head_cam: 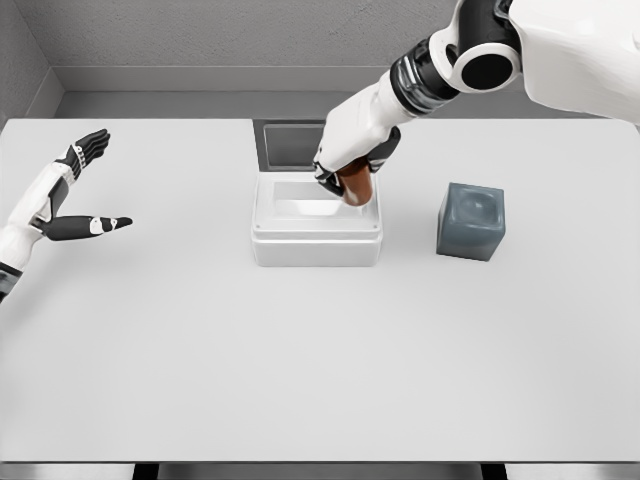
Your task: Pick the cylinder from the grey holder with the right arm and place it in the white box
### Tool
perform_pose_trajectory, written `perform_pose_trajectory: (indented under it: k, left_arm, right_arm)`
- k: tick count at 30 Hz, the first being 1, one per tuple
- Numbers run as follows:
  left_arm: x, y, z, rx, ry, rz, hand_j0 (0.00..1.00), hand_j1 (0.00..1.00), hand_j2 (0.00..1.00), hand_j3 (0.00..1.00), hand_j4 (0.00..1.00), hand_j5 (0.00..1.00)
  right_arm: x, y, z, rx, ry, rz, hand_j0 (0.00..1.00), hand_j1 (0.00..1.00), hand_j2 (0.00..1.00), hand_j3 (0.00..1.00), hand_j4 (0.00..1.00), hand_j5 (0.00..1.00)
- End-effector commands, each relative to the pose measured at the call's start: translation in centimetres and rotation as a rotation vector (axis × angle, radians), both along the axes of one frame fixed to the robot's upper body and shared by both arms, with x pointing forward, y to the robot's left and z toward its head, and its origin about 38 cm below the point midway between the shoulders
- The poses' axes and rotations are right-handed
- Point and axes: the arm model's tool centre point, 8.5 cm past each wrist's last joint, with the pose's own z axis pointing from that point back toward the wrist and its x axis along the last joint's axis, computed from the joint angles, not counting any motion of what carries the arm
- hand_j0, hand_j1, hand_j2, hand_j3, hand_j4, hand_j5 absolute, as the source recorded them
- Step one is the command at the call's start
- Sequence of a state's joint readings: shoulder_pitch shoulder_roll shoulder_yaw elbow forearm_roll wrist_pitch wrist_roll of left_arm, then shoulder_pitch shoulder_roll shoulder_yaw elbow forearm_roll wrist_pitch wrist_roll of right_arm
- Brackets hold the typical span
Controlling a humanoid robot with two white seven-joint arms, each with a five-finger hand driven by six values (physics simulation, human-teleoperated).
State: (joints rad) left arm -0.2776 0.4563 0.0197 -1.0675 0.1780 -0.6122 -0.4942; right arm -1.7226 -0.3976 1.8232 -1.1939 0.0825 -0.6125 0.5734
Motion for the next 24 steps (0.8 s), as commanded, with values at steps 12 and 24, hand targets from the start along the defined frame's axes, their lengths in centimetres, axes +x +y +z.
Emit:
perform_pose_trajectory:
  k: [12, 24]
  left_arm:
    - [-0.03, 0.24, -0.02, -0.006, 0.002, 0.006, 1.00, 1.00, 1.00, 1.00, 1.00, 1.00]
    - [-0.12, 0.45, -0.31, -0.006, 0.011, 0.011, 1.00, 1.00, 1.00, 1.00, 1.00, 1.00]
  right_arm:
    - [0.27, 0.35, -0.16, -0.004, -0.002, -0.005, 0.51, 0.51, 0.51, 0.51, 0.51, 0.51]
    - [-0.03, 0.82, -0.09, 0.003, -0.007, 0.014, 1.00, 1.00, 1.00, 1.00, 1.00, 1.00]
